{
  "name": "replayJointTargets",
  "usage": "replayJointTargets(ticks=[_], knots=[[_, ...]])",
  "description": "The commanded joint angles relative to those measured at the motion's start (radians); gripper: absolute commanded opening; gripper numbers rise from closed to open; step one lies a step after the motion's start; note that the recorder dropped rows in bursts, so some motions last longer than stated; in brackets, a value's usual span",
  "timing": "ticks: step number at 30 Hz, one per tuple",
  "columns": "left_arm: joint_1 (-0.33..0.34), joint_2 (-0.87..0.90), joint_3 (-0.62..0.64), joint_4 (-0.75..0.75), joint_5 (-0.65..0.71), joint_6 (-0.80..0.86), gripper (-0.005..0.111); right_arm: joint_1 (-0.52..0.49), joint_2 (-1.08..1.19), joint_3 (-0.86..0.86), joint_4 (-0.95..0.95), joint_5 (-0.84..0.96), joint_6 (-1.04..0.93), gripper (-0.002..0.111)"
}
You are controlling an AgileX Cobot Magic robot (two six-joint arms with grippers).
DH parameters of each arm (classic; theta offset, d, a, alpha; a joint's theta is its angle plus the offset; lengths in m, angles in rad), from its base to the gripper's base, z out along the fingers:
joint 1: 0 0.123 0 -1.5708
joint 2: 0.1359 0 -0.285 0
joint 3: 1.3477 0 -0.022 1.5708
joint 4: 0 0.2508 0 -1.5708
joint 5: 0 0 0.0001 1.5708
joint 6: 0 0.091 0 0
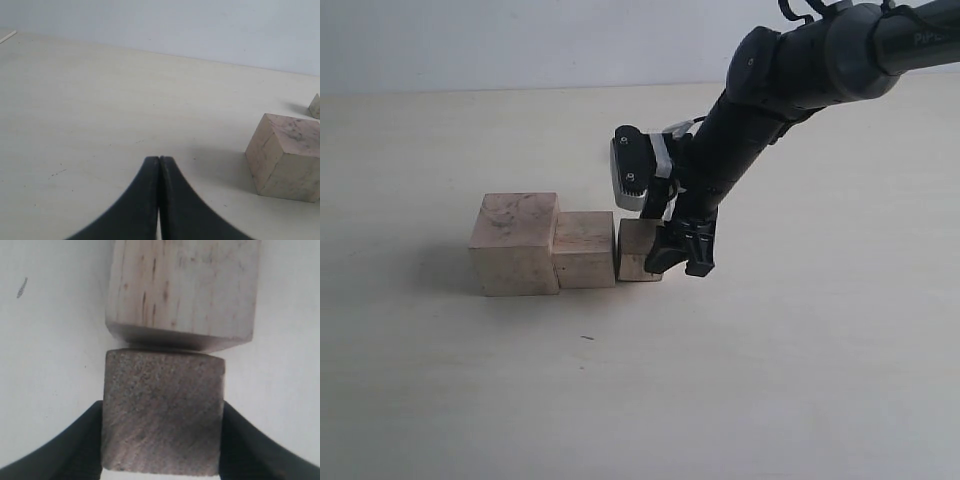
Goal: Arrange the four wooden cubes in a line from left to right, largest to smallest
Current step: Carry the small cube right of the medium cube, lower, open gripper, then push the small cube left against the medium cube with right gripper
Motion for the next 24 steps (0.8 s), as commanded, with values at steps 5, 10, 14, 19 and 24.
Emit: replayJointTargets(ticks=[5, 10, 14, 19, 24], knots=[[-0.001, -0.004, 0.004, -0.005, -0.006, 0.003, 0.0, 0.003, 0.01, 0.001, 0.003, -0.045, 0.083, 0.057], [-0.001, -0.004, 0.004, -0.005, -0.006, 0.003, 0.0, 0.003, 0.01, 0.001, 0.005, -0.052, 0.088, 0.068], [-0.001, -0.004, 0.004, -0.005, -0.006, 0.003, 0.0, 0.003, 0.004, 0.001, 0.006, -0.056, 0.088, 0.068], [-0.001, -0.004, 0.004, -0.005, -0.006, 0.003, 0.0, 0.003, -0.055, 0.001, -0.027, -0.059, 0.183, 0.068], [-0.001, -0.004, 0.004, -0.005, -0.006, 0.003, 0.0, 0.003, -0.135, 0.001, -0.048, -0.055, 0.271, 0.068]])
